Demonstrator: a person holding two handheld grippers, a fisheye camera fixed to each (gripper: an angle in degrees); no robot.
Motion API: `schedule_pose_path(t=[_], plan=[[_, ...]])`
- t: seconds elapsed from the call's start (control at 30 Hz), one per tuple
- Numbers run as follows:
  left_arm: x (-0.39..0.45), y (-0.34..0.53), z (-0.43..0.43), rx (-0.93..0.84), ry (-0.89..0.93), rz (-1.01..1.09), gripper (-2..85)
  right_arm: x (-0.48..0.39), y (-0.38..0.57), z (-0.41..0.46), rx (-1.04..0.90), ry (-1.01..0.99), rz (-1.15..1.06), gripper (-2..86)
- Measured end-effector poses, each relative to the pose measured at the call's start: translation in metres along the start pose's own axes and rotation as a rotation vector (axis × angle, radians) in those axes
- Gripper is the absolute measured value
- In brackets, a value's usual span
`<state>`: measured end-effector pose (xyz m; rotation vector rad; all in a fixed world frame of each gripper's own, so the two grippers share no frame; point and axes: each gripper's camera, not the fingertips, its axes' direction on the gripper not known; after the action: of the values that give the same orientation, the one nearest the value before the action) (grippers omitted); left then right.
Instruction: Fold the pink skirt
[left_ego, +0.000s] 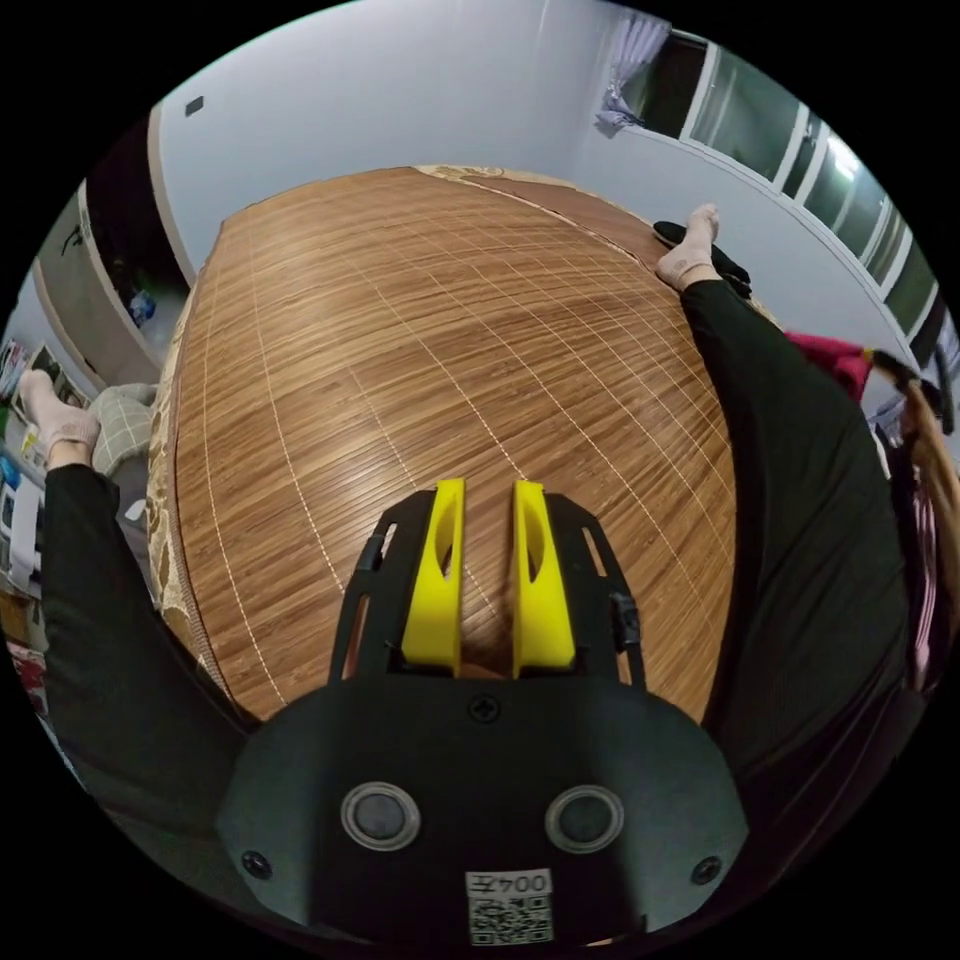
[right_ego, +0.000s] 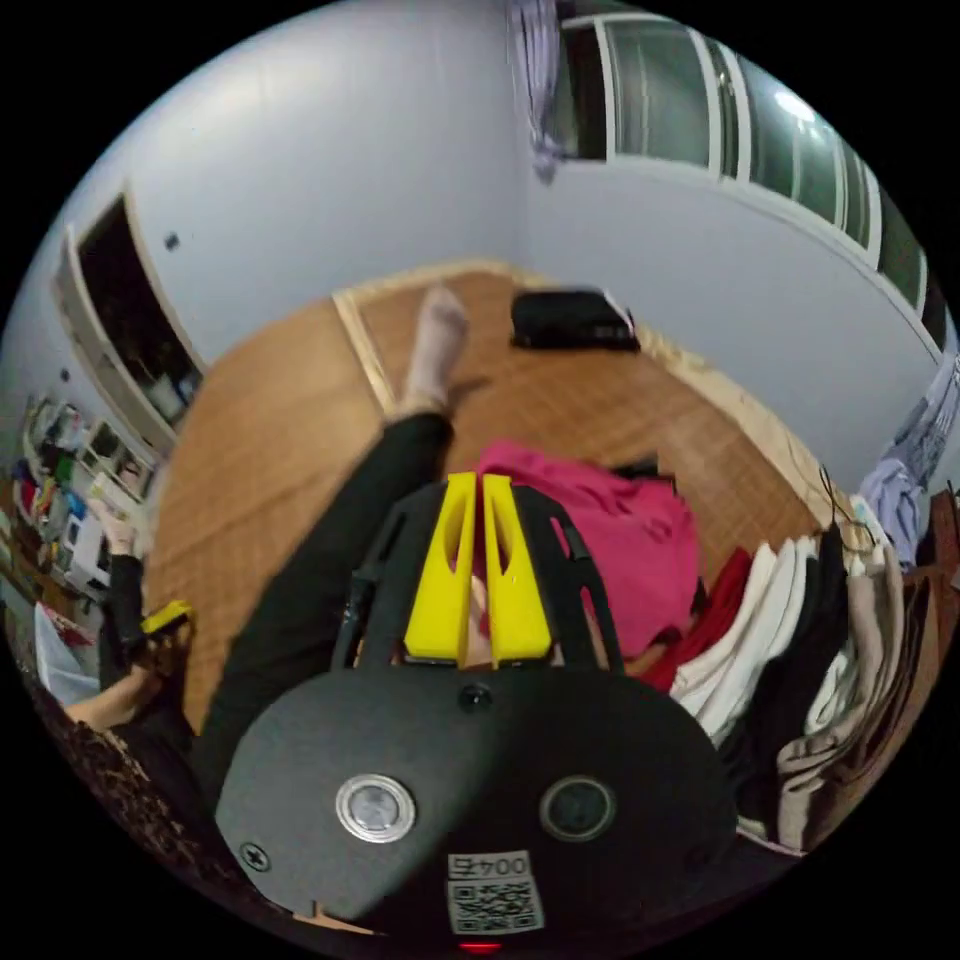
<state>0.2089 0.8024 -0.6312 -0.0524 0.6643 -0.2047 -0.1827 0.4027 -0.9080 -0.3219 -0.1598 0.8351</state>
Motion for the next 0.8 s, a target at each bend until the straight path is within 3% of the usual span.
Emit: schedule_pose_path(t=[0.2,0.27,0.33,0.4,0.67,0.8], plan=[[-0.038,-0.009,-0.021,0.039,0.201,-0.066,9.9,-0.044,-0.051,-0.081,0.367,-0.527,-0.045,1.5],[-0.053,-0.010,-0.037,0.096,0.264,-0.100,11.3,-0.058,-0.057,-0.071,0.369,-0.581,-0.066,3.8],[-0.067,-0.010,-0.061,0.188,0.299,-0.109,12.2,-0.072,-0.058,-0.053,0.379,-0.565,-0.086,13.0],[-0.086,-0.010,-0.088,0.268,0.324,-0.128,12.8,-0.086,-0.054,-0.010,0.274,-0.583,-0.090,18.6],[-0.154,-0.004,-0.110,0.277,0.402,-0.343,13.2,-0.137,0.023,0.152,-0.023,-0.626,-0.141,16.0],[-0.175,-0.007,-0.130,0.273,0.315,-0.400,13.2,-0.142,0.057,0.212,-0.147,-0.683,-0.157,14.5]])
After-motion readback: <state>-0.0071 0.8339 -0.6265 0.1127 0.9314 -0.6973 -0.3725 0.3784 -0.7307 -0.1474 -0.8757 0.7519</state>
